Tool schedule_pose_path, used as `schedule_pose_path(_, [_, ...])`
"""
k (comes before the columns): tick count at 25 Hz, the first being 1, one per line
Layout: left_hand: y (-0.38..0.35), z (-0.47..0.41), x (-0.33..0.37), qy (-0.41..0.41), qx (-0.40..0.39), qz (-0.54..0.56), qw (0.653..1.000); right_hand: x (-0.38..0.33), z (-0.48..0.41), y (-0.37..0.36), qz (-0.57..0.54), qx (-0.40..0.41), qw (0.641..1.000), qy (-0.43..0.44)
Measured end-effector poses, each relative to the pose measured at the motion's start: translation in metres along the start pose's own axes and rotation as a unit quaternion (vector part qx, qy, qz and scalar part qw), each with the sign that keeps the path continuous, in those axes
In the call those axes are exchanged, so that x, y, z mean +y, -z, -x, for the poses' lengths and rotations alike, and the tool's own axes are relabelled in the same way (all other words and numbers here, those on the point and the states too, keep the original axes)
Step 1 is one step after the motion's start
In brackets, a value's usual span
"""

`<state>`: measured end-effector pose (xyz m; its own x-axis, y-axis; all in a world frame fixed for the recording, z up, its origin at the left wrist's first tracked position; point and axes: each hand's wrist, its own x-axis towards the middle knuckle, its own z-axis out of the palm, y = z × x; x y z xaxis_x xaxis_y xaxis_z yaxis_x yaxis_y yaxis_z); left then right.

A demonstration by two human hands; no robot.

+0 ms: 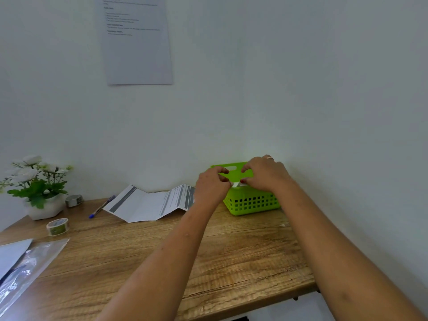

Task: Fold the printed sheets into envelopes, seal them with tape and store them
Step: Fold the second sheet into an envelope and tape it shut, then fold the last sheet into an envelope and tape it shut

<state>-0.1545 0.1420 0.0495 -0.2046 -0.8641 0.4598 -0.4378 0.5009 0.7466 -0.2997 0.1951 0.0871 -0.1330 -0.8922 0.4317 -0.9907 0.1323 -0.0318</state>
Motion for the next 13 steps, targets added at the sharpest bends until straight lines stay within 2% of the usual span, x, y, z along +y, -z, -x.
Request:
schedule_pose_path(2, [0.022,0.000,-0.016,0.019,0.022,-0.004,1.000,-0.024,0.000,0.005,0.005,0.037,0.999,0.029])
schedule_pose_path(4, [0.048,0.003,-0.037,0.054,0.043,-0.013,0.998,-0.055,0.000,0.004,-0.061,0.044,0.994,0.076])
schedule_pose_path(6, [0.075,0.009,-0.063,0.098,0.053,-0.040,0.993,-0.092,0.001,-0.006,-0.139,0.008,0.983,0.120])
schedule_pose_path(8, [0.101,0.016,-0.087,0.140,0.052,-0.080,0.986,-0.129,0.001,-0.027,-0.166,-0.041,0.975,0.144])
schedule_pose_path(13, [0.156,0.035,-0.123,0.189,0.014,-0.172,0.967,-0.208,0.004,-0.086,-0.080,-0.161,0.968,0.172])
